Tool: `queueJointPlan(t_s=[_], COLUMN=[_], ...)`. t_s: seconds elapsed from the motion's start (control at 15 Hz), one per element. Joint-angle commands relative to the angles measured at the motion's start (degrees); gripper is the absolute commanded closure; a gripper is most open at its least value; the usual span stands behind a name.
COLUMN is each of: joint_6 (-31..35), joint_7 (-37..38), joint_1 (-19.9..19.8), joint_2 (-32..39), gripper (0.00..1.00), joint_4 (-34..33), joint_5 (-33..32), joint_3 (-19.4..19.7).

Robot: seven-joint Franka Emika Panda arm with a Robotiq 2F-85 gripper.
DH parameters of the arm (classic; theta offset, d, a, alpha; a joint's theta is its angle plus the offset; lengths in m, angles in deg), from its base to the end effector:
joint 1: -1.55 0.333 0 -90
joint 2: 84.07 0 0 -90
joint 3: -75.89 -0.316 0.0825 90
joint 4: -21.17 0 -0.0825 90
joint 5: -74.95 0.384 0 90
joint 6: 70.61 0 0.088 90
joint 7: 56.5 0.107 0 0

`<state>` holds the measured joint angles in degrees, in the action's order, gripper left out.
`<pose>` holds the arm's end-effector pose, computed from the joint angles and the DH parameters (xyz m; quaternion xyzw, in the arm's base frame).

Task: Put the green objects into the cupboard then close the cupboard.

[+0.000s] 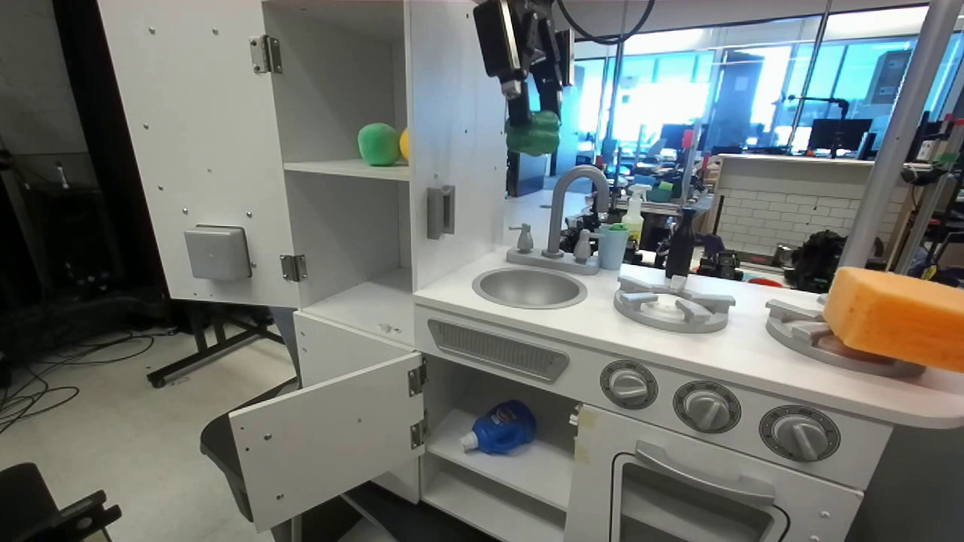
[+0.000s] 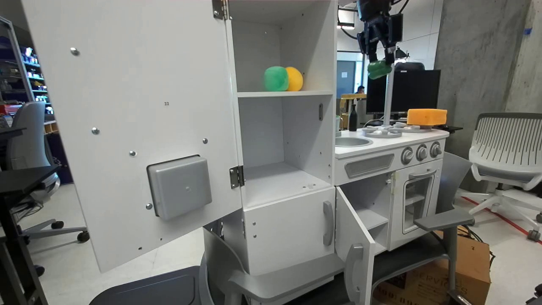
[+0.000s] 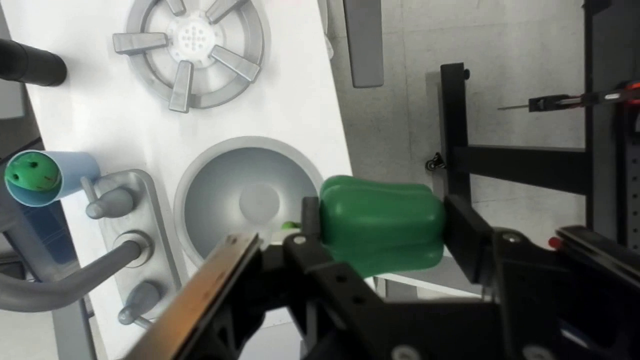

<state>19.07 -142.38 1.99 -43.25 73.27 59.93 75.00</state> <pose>0.7391 -0.0149 0.4727 0.7172 0.6848 -0.1054 0.0739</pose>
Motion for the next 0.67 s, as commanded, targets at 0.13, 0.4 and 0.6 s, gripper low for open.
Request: queueJointPlan(t_s=[0.13, 0.4, 0.6], joint_6=[5.57, 11.12, 15.35], joint_7=[-3.33, -2.9, -1.92], joint_1=[2.49, 4.2, 4.15], joint_2=[-12.92, -19.93, -25.16], gripper=[0.63, 0.63, 0.63], joint_4=[19.63, 30.72, 38.96], joint_5=[-6.64, -10.87, -13.54], joint_3=[-0.44, -1.31, -1.62])
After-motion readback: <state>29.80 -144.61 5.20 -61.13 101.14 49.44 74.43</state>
